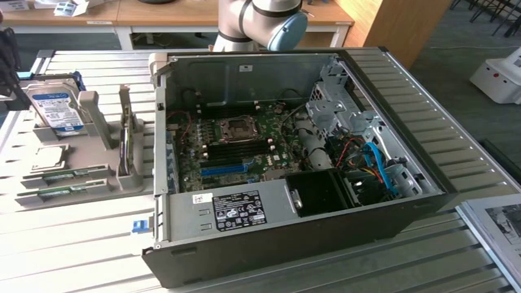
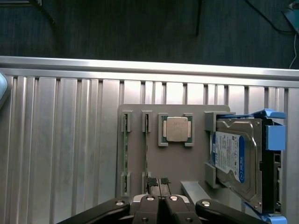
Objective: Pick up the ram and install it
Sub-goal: 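Pick up the ram and move it above insertion slot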
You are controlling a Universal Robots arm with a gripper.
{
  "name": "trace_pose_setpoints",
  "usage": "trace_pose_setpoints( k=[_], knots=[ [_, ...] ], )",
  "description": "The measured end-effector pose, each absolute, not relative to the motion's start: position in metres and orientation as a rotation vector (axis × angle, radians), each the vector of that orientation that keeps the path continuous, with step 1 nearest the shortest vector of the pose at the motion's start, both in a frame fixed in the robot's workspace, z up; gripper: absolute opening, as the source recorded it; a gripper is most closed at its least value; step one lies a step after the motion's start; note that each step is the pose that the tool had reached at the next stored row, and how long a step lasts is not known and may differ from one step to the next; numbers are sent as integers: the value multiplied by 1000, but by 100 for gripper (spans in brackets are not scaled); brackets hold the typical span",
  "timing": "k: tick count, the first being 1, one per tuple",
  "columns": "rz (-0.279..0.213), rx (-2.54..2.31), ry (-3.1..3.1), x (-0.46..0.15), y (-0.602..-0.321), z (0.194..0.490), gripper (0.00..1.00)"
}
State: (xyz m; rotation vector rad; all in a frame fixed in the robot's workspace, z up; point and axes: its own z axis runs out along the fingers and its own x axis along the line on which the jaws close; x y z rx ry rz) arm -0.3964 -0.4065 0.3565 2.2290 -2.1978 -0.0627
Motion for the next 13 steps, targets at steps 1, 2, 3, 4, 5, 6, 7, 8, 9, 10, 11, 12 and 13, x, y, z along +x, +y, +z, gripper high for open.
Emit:
trace_pose_setpoints(
  k=[1, 2, 3, 4, 5, 6, 7, 8, 9, 10, 11, 12, 13],
  knots=[
    [-63, 2229, -2198, -396, -407, 355, 10],
    [-63, 2229, -2198, -396, -407, 354, 10],
    [-63, 2229, -2198, -396, -407, 353, 10],
    [-63, 2229, -2198, -396, -407, 352, 10],
    [-63, 2229, -2198, -396, -407, 351, 10],
    [-63, 2229, -2198, -396, -407, 350, 10],
    [-63, 2229, -2198, -396, -407, 349, 10],
    [-63, 2229, -2198, -396, -407, 348, 10],
    [-63, 2229, -2198, -397, -407, 347, 10],
    [-63, 2229, -2198, -397, -407, 346, 10],
    [-63, 2229, -2198, -397, -407, 345, 10],
    [-63, 2229, -2198, -396, -407, 344, 10],
    [-63, 2229, -2198, -397, -407, 342, 10]
  ],
)
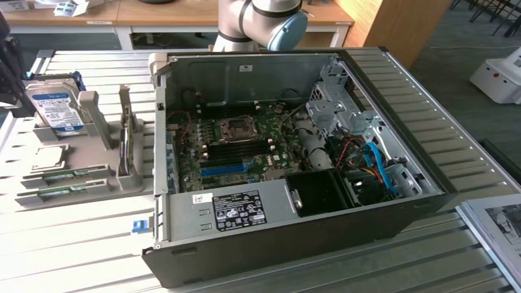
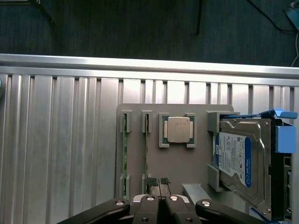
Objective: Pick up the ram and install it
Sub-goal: 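Pick up the ram and move it above insertion slot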
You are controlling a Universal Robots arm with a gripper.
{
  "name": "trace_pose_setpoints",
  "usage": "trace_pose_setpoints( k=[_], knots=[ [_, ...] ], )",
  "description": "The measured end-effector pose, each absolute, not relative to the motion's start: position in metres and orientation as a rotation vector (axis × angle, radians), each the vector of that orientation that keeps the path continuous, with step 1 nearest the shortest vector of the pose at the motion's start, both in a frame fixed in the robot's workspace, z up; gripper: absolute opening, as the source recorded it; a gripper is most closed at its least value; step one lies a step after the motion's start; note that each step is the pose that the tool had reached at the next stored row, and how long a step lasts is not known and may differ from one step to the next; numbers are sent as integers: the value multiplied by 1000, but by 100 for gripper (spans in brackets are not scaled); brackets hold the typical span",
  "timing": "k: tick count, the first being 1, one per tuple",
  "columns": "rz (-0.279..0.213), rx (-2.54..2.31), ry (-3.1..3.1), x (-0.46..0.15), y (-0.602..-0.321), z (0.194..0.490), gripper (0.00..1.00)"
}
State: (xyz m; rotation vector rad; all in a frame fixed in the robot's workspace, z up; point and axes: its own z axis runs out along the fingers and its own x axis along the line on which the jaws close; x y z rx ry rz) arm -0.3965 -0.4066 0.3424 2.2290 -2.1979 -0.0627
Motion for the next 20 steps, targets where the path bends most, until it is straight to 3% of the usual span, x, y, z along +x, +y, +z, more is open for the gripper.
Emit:
trace_pose_setpoints(
  k=[20],
  knots=[
    [-63, 2229, -2198, -397, -407, 323, 10]
  ],
)
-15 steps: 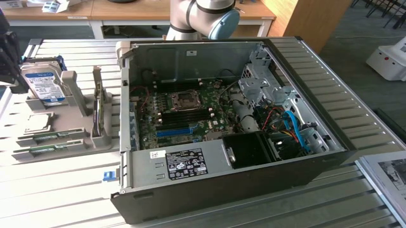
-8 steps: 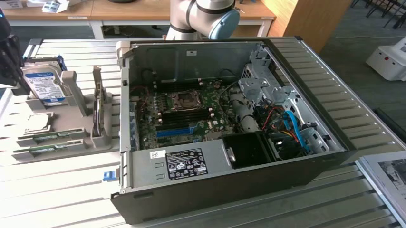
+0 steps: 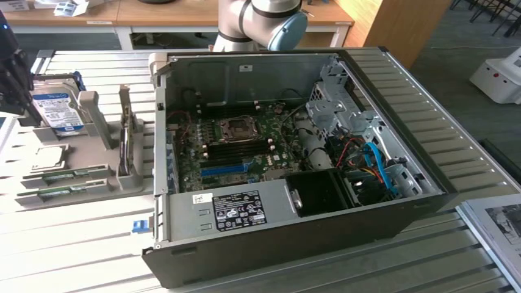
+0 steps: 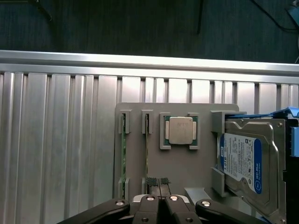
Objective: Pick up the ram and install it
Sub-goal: 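Pick up the ram and move it above insertion slot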
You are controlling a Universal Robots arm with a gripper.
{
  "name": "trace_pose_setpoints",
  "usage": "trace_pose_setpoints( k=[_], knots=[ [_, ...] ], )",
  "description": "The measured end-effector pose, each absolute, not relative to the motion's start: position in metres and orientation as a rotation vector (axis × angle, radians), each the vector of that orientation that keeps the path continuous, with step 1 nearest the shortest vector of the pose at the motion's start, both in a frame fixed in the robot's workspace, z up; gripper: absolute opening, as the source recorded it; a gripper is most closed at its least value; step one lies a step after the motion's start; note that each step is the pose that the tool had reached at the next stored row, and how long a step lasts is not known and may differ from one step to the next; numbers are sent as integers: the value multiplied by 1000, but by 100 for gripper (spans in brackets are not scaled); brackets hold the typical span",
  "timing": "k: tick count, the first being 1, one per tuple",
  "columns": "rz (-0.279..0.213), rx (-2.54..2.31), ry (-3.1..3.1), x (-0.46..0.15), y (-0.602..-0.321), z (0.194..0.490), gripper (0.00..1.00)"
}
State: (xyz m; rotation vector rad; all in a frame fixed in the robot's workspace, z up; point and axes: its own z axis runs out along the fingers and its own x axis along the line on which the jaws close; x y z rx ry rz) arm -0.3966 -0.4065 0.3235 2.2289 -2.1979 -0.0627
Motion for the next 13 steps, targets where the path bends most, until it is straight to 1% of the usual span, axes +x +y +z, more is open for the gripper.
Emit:
trace_pose_setpoints(
  k=[6, 13],
  knots=[
    [-63, 2229, -2198, -397, -407, 317, 10],
    [-63, 2229, -2198, -397, -407, 317, 10]
  ],
)
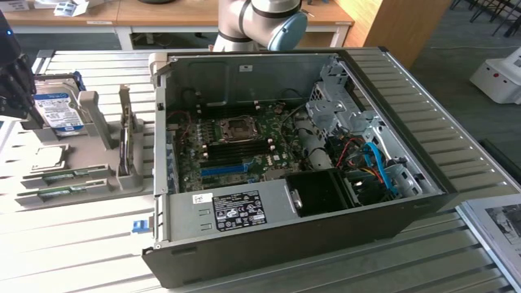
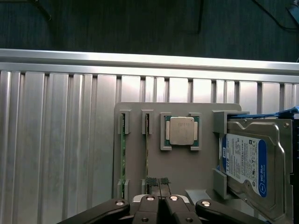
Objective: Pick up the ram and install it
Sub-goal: 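Pick up the ram and move it above insertion slot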
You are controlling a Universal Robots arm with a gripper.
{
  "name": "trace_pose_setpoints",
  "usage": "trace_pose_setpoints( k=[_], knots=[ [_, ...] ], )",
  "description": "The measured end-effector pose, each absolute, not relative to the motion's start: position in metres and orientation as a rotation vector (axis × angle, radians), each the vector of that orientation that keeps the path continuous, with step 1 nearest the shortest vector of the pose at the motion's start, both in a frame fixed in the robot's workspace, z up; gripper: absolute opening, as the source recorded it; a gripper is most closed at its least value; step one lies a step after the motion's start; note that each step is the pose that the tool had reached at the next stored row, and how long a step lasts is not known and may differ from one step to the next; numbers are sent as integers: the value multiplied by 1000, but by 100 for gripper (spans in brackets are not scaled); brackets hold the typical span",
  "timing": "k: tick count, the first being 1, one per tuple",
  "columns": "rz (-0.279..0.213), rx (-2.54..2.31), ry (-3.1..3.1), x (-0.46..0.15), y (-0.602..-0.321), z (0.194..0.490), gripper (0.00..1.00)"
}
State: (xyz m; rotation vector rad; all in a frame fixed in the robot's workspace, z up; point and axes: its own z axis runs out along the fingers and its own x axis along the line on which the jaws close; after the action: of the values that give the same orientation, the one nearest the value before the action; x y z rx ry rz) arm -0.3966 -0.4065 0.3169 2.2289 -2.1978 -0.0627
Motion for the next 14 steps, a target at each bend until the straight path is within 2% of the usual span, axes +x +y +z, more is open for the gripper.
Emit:
trace_pose_setpoints(
  k=[6, 7, 8, 9, 10, 11, 14],
  knots=[
    [-63, 2229, -2198, -397, -407, 317, 11],
    [-63, 2229, -2198, -397, -407, 317, 16],
    [-63, 2229, -2198, -397, -407, 317, 16],
    [-63, 2229, -2198, -397, -407, 317, 23],
    [-63, 2229, -2198, -397, -407, 317, 23],
    [-63, 2229, -2198, -397, -407, 317, 29],
    [-63, 2229, -2198, -397, -407, 317, 29]
  ],
)
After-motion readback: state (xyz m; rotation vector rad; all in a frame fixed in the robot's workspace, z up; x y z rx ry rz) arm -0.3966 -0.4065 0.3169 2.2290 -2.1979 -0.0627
